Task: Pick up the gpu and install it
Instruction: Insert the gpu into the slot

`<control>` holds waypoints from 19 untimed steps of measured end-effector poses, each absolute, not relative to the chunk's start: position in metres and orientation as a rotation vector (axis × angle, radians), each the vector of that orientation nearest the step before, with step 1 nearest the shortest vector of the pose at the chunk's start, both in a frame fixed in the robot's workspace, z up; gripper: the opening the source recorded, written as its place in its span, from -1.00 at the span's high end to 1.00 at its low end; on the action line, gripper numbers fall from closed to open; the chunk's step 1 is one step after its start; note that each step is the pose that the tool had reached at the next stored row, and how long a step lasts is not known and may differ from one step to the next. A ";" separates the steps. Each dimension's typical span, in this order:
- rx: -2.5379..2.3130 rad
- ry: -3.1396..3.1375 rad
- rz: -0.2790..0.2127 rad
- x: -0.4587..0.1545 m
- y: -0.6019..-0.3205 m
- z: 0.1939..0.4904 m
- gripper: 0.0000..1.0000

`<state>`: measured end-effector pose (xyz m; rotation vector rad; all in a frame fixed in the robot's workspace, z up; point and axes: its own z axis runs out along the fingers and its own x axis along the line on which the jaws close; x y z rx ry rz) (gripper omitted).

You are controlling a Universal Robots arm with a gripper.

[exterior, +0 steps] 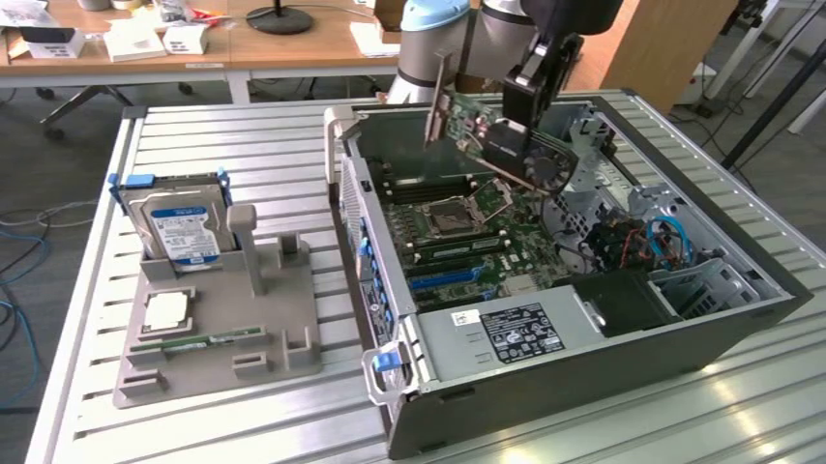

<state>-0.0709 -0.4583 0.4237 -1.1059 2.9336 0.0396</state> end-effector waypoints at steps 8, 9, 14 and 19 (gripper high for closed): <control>-1.319 2.847 0.038 -0.071 -0.458 0.422 0.48; -1.345 2.835 0.037 -0.071 -0.458 0.422 0.48; -1.472 2.773 0.037 -0.071 -0.458 0.421 0.48; -1.598 2.704 0.036 -0.071 -0.458 0.420 0.48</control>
